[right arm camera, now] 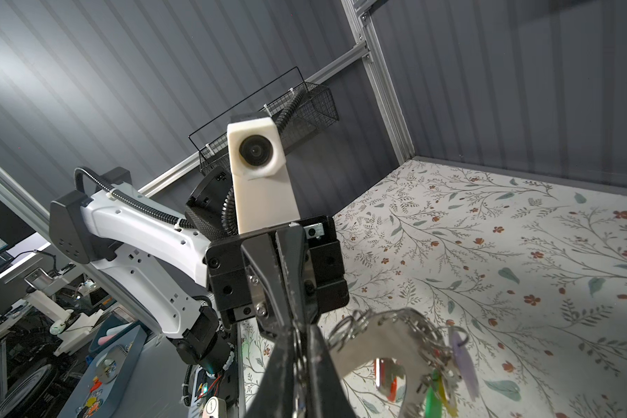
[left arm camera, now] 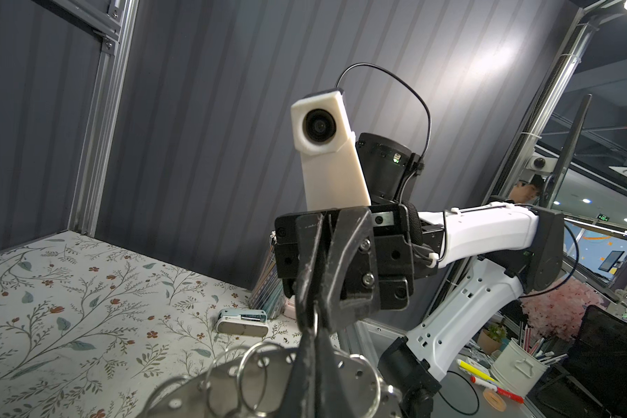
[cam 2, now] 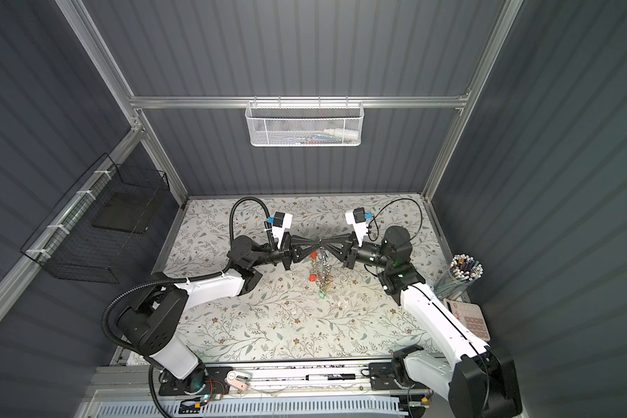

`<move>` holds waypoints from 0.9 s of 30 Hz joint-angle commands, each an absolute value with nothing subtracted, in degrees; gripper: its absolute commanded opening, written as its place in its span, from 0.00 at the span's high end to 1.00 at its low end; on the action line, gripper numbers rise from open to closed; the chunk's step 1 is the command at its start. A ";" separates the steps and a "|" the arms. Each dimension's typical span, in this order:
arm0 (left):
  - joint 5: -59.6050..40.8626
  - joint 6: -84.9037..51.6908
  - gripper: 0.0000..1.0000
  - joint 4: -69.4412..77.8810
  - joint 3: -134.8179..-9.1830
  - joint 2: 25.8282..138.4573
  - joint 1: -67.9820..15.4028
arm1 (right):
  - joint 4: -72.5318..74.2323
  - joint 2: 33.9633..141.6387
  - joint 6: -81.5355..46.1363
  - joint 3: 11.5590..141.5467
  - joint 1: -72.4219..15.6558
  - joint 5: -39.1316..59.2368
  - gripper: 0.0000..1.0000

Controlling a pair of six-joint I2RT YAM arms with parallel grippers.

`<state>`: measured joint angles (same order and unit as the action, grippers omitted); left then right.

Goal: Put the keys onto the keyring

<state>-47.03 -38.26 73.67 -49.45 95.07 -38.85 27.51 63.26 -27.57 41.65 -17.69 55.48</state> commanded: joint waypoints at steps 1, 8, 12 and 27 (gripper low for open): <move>-47.12 -37.57 1.00 75.91 -51.68 94.31 -38.67 | 28.39 63.37 -27.50 42.78 -18.06 56.56 0.94; -48.06 -36.17 1.00 72.13 -51.75 93.04 -38.07 | 28.29 63.69 -27.26 43.20 -18.11 56.99 1.00; -50.21 -33.87 0.94 64.56 -52.56 91.00 -36.72 | 28.28 63.72 -26.65 43.72 -18.11 57.82 1.00; -53.54 27.07 0.46 -37.56 -84.61 87.53 -34.72 | 26.81 63.55 -22.78 44.30 -18.06 61.43 1.00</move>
<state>-52.38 10.66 -12.01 -78.30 84.88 -34.72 24.80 64.14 -23.77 42.02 -17.89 59.24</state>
